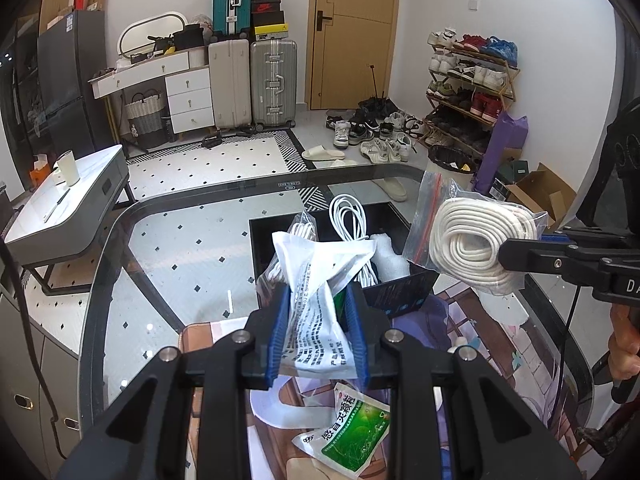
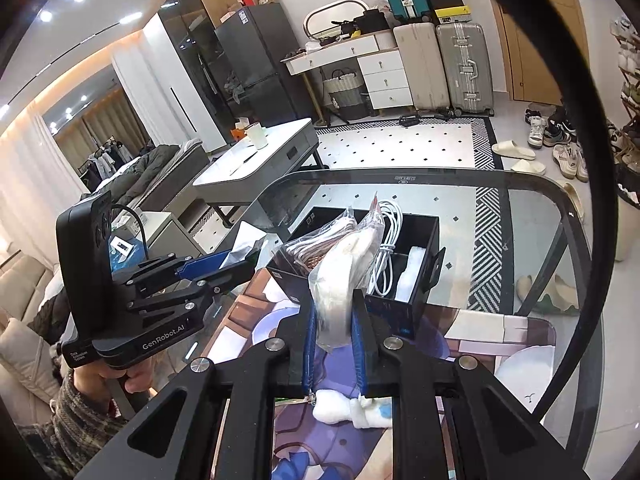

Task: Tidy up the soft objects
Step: 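Carry the sachet with the left tool while the right carries the rope bag to the box, then lower the sachet and rope bag into the box and open both tools, then withdraw both tools from the box over the remaining items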

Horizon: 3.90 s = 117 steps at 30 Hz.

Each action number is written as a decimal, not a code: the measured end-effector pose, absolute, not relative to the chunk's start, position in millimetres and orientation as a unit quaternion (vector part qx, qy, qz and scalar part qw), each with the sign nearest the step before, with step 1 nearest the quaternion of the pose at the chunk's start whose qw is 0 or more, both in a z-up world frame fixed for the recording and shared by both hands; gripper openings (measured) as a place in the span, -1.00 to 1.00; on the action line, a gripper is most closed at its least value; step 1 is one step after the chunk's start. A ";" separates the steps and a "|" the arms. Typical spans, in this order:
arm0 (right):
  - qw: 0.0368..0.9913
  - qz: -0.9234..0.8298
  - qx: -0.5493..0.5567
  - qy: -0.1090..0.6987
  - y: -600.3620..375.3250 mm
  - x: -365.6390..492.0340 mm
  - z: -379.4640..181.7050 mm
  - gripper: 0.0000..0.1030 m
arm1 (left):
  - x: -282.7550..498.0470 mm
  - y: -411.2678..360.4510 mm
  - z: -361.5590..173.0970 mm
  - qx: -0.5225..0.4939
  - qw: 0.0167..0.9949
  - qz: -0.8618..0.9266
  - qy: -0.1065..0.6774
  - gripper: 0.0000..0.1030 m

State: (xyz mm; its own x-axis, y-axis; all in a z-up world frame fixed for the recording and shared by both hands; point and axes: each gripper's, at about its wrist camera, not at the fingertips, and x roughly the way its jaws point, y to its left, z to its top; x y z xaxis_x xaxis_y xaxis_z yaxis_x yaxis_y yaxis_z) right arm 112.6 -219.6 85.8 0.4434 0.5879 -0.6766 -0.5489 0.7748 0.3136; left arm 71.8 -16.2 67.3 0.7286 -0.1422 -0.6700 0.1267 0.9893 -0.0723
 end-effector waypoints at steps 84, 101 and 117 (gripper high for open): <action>0.848 0.282 -0.091 0.439 -158.0 182.6 38.9 0.42 | 170.4 -21.1 30.1 -0.007 0.906 -0.103 0.412 0.47; 0.847 0.289 -0.038 0.444 -189.0 161.9 45.8 0.95 | 141.1 -23.2 43.4 -0.007 0.913 -0.093 0.396 0.93; 0.827 0.315 -0.042 0.464 -219.9 141.3 22.7 0.98 | 112.5 -17.2 37.7 0.004 0.912 -0.078 0.402 1.00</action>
State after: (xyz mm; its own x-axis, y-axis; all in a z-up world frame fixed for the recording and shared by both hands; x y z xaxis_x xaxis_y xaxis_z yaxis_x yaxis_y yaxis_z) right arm 141.3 -219.9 22.7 0.3716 0.4814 -0.7938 -0.5595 0.7985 0.2223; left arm 112.5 -17.2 37.7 0.6652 -0.1388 -0.7336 0.1445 0.9879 -0.0559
